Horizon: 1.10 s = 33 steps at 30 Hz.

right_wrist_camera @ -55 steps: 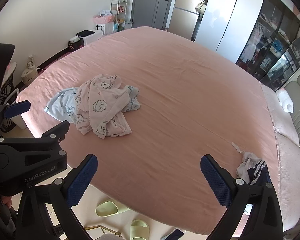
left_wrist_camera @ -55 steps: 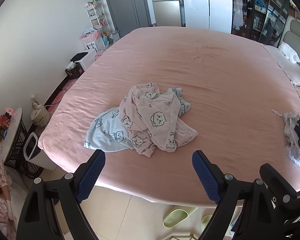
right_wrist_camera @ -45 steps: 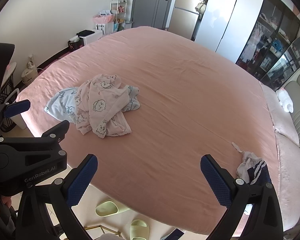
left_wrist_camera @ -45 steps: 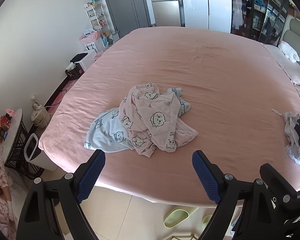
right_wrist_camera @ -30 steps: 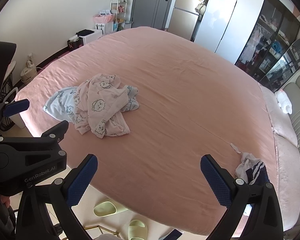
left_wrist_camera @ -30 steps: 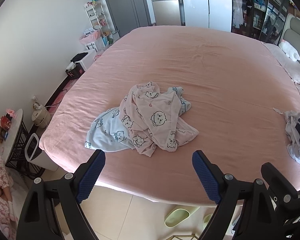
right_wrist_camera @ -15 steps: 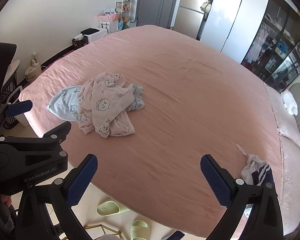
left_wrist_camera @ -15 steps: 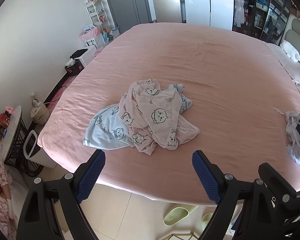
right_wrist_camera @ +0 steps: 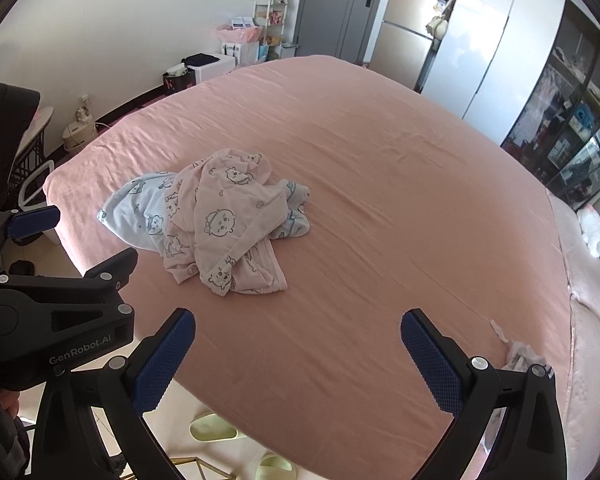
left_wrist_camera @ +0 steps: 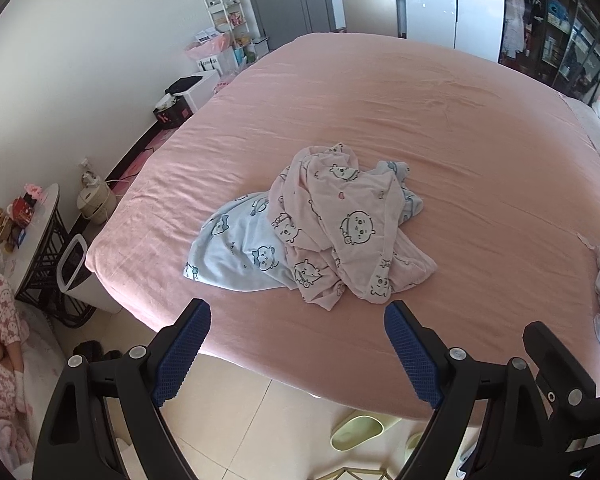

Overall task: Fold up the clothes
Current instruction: 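Move both grippers toward the pink cartoon-print clothing heap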

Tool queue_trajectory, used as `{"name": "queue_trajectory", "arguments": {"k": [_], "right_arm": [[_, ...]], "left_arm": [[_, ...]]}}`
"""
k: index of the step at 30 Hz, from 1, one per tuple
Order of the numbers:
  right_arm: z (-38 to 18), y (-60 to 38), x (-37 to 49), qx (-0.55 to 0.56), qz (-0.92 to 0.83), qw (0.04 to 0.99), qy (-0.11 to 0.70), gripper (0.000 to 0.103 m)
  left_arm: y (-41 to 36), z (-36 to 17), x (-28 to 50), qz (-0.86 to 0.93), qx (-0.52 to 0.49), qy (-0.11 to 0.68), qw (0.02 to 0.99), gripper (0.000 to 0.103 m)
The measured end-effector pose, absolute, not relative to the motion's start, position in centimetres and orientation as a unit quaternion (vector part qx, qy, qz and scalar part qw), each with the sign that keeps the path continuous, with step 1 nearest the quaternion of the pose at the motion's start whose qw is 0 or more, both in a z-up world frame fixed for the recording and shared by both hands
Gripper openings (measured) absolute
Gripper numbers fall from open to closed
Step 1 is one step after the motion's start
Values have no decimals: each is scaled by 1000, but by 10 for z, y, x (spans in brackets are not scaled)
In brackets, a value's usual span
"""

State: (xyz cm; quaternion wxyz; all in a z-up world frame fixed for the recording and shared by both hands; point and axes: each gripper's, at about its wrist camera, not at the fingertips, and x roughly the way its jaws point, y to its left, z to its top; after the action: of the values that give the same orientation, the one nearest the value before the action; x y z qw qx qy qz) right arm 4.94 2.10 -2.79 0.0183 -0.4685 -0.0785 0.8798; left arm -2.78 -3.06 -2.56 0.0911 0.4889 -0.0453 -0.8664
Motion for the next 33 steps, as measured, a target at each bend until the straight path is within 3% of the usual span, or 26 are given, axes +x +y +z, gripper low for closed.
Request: {"name": "queue_trajectory", "arguments": {"k": [18, 25, 33], "right_arm": [[-82, 25, -13, -477, 876, -50, -50, 103], [-95, 20, -28, -450, 886, -62, -94, 103], [-118, 25, -52, -466, 878, -94, -55, 103]], "left_arm": [[-50, -76, -75, -847, 521, -7, 102, 89], [-53, -96, -90, -844, 526, -4, 102, 89], [-61, -114, -107, -847, 524, 14, 85, 89]]}}
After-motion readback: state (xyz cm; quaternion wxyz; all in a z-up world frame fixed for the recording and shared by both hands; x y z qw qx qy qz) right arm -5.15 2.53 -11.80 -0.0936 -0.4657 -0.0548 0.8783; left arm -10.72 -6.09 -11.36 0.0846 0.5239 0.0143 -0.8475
